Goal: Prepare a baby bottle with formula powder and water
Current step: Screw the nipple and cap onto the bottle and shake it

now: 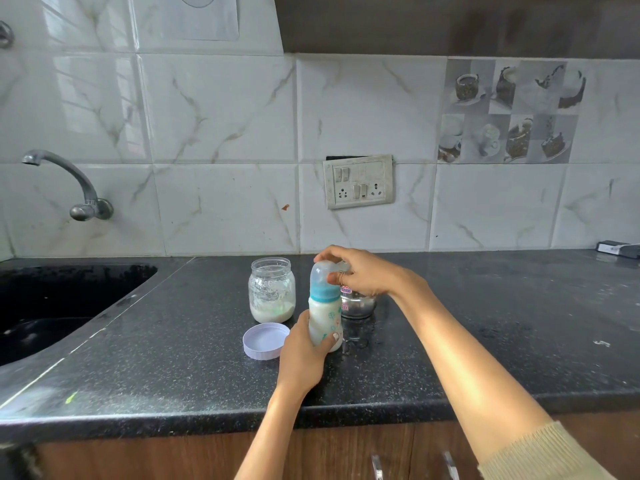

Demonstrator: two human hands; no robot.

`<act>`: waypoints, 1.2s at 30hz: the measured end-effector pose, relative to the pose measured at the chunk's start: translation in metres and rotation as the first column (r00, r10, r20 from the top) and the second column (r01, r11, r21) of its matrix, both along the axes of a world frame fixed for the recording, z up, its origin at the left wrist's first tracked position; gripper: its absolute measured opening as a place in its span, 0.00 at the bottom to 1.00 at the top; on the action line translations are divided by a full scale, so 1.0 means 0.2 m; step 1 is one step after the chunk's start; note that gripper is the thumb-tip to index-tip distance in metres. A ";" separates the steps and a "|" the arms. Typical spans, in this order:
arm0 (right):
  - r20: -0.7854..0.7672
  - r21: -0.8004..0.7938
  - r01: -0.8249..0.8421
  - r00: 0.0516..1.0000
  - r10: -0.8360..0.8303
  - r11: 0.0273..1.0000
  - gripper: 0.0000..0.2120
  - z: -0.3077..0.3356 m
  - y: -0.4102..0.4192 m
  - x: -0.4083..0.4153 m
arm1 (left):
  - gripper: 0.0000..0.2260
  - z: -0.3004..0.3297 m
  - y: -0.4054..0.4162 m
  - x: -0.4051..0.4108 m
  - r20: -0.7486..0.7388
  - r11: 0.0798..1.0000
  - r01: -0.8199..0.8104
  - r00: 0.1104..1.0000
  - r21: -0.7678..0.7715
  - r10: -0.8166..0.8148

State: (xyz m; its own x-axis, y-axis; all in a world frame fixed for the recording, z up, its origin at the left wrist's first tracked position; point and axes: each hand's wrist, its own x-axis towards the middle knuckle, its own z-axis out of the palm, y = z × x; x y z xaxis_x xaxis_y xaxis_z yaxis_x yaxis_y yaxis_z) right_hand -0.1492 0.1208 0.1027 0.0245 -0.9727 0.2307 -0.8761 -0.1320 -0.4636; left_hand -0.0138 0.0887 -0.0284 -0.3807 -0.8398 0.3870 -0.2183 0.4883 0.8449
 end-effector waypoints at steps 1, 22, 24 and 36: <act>-0.003 -0.004 0.001 1.000 -0.001 1.000 0.18 0.00 0.00 0.00 | 0.14 0.00 0.00 0.00 0.004 1.000 0.000 1.000 -0.001 0.000; 0.641 -0.117 0.051 0.767 0.037 0.992 0.29 -0.54 0.06 0.02 | 0.15 0.01 0.02 0.01 -0.036 1.000 0.008 0.999 0.005 -0.008; 0.662 -0.130 0.083 0.749 0.024 0.988 0.27 -0.58 0.06 0.02 | 0.14 0.01 0.02 0.01 -0.048 1.000 0.023 0.999 0.015 -0.022; 0.664 -0.133 0.141 0.748 -0.018 0.981 0.31 -0.62 0.07 0.04 | 0.18 0.00 0.02 0.03 -0.083 0.995 0.080 0.994 0.055 -0.075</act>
